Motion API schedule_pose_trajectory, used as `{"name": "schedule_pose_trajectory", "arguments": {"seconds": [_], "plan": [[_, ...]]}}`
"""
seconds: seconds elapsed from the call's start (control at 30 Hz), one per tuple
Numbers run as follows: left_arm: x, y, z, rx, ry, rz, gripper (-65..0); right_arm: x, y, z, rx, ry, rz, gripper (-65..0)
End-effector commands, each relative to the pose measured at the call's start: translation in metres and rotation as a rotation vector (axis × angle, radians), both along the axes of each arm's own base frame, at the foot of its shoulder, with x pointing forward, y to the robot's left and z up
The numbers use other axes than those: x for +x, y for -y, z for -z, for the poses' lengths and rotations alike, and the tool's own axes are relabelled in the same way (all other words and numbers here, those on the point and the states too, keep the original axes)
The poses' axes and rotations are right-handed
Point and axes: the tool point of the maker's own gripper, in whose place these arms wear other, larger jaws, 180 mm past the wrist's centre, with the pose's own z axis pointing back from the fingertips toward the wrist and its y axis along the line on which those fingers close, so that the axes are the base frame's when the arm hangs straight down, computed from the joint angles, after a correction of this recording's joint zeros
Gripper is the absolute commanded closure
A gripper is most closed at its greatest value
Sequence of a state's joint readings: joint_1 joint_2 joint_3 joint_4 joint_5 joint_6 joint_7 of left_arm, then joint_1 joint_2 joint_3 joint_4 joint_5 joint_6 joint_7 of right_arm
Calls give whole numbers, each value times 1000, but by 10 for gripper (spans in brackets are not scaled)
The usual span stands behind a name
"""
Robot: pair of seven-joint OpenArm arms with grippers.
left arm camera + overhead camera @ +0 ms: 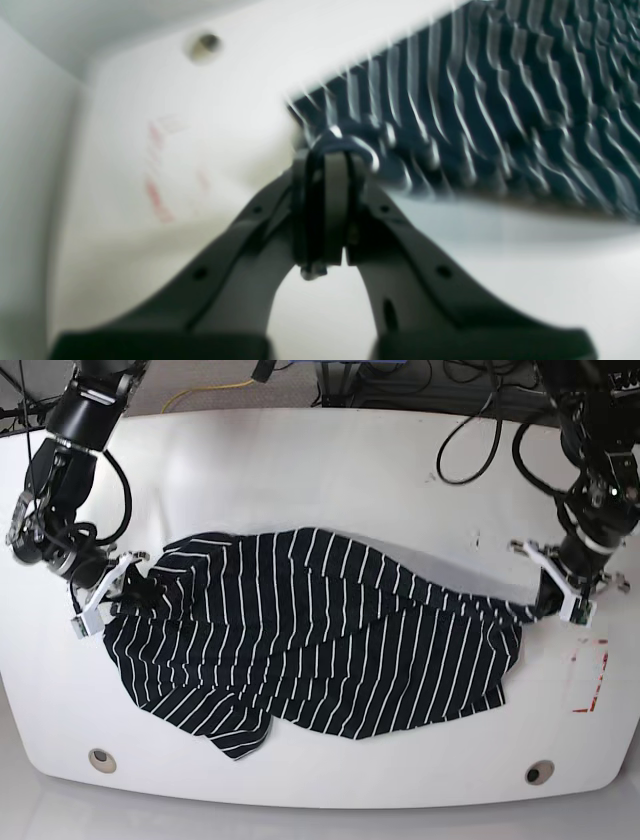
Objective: Fold the T-shirt properly
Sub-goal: 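Pull both grippers apart and back to stretch the shirt flat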
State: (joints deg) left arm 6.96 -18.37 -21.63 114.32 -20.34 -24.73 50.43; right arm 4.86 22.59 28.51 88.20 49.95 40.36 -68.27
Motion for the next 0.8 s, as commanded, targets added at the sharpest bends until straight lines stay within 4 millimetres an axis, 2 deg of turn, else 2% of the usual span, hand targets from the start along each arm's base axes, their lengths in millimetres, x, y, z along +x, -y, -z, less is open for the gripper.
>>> {"name": "schedule_pose_trajectory", "arguments": {"seconds": [0.0, 0.1, 0.23, 0.4, 0.63, 0.77], "plan": [[1, -11, -14, 30, 41, -11, 0, -6, 15, -7, -41, 15, 31, 0], [-9, -11, -2, 34, 5, -2, 0, -12, 10, -5, -44, 15, 26, 0], [-29, -22, 14, 40, -50, -28, 0, -31, 6, 4, -62, -16, 12, 0], [-43, -37, 19, 66, -77, -48, 0, -50, -1, 12, -65, -36, 8, 0], [-71, -60, 31, 92, -143, -108, 0, -86, -3, 24, -66, -81, 37, 0], [-91, -71, 41, 103, -191, -136, 0, -115, -1, 37, -57, -139, 70, 0]]}}
